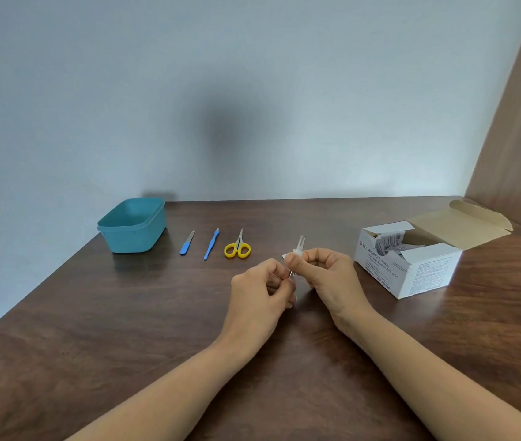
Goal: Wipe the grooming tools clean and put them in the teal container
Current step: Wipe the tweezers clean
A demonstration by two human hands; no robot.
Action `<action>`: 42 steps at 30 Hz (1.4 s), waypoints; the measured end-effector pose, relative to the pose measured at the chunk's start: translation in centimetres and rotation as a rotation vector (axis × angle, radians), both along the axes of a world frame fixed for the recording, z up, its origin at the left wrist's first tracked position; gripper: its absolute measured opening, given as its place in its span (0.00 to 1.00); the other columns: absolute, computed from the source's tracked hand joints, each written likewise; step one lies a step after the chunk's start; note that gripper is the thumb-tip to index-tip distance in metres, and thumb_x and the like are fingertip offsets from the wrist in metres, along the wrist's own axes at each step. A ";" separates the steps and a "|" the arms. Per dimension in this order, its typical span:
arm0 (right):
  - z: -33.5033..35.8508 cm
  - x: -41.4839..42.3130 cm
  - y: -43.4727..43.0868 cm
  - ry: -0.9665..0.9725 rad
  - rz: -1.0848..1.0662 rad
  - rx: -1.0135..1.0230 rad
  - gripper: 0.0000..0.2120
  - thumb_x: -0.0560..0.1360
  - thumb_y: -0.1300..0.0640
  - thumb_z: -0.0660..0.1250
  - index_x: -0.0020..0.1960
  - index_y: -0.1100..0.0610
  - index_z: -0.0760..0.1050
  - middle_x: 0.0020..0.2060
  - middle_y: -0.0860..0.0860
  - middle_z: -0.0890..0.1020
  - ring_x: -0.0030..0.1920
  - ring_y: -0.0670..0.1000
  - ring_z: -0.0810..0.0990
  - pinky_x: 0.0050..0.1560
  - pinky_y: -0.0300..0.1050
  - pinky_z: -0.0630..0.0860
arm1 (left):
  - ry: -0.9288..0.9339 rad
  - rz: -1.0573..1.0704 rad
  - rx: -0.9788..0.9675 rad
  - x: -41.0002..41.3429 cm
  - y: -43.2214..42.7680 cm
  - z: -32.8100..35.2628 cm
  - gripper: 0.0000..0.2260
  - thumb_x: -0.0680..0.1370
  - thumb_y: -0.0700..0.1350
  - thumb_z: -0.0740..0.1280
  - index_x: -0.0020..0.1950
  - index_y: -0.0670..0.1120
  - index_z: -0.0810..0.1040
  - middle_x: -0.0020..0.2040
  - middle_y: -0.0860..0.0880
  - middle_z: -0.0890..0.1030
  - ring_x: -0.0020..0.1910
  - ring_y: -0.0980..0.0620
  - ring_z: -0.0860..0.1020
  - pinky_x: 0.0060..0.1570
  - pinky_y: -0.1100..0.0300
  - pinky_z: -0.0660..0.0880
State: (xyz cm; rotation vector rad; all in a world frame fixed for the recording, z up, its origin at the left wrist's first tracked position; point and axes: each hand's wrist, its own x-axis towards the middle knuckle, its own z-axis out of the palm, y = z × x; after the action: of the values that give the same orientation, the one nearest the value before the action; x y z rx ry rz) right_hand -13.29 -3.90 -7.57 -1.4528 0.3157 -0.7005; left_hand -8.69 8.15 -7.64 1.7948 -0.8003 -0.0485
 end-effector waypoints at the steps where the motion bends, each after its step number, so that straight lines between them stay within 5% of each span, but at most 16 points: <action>1: 0.0 0.0 0.1 0.003 0.003 -0.015 0.09 0.69 0.61 0.75 0.35 0.62 0.76 0.25 0.49 0.76 0.24 0.40 0.69 0.29 0.29 0.67 | 0.005 0.000 -0.008 0.0 0.0 0.0 0.04 0.76 0.37 0.67 0.42 0.42 0.79 0.32 0.47 0.83 0.31 0.56 0.82 0.36 0.67 0.79; 7: 0.4 -0.5 0.4 -0.019 0.050 0.008 0.06 0.69 0.63 0.74 0.38 0.64 0.78 0.28 0.51 0.80 0.27 0.40 0.74 0.31 0.29 0.69 | -0.011 0.012 -0.032 0.2 0.0 -0.1 0.04 0.78 0.41 0.68 0.43 0.46 0.80 0.34 0.49 0.83 0.34 0.57 0.83 0.38 0.64 0.80; 17: 0.4 -0.4 0.2 -0.123 -0.022 0.145 0.05 0.71 0.61 0.72 0.38 0.59 0.77 0.26 0.44 0.76 0.25 0.40 0.68 0.30 0.31 0.66 | -0.042 -0.002 -0.025 -0.1 -0.1 0.0 0.04 0.76 0.37 0.67 0.42 0.44 0.78 0.34 0.47 0.82 0.33 0.60 0.82 0.40 0.61 0.81; 32: 0.4 -0.4 -0.2 0.087 0.098 -0.148 0.06 0.72 0.60 0.71 0.38 0.61 0.81 0.28 0.47 0.78 0.29 0.39 0.72 0.33 0.32 0.69 | -0.011 0.020 -0.092 0.1 0.2 0.0 0.07 0.76 0.38 0.69 0.42 0.49 0.80 0.34 0.50 0.83 0.34 0.57 0.83 0.38 0.65 0.80; 39: 0.1 0.0 0.4 0.017 0.036 -0.157 0.09 0.74 0.65 0.68 0.38 0.70 0.78 0.28 0.50 0.78 0.28 0.41 0.73 0.33 0.31 0.70 | -0.013 0.041 -0.056 0.2 -0.1 0.1 0.03 0.76 0.41 0.70 0.45 0.49 0.82 0.34 0.53 0.84 0.35 0.60 0.82 0.39 0.64 0.81; 42: 0.0 0.0 0.1 -0.010 -0.027 -0.132 0.11 0.75 0.61 0.68 0.38 0.69 0.77 0.23 0.45 0.72 0.26 0.40 0.67 0.30 0.31 0.66 | -0.022 0.035 -0.024 0.1 -0.3 0.2 0.04 0.76 0.44 0.69 0.42 0.49 0.82 0.33 0.53 0.84 0.34 0.59 0.82 0.40 0.61 0.81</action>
State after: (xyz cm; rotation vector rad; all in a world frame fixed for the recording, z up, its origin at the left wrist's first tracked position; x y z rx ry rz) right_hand -13.29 -3.76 -7.62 -1.5722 0.2865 -0.7621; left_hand -8.61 7.87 -7.45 1.7893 -0.7819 0.0040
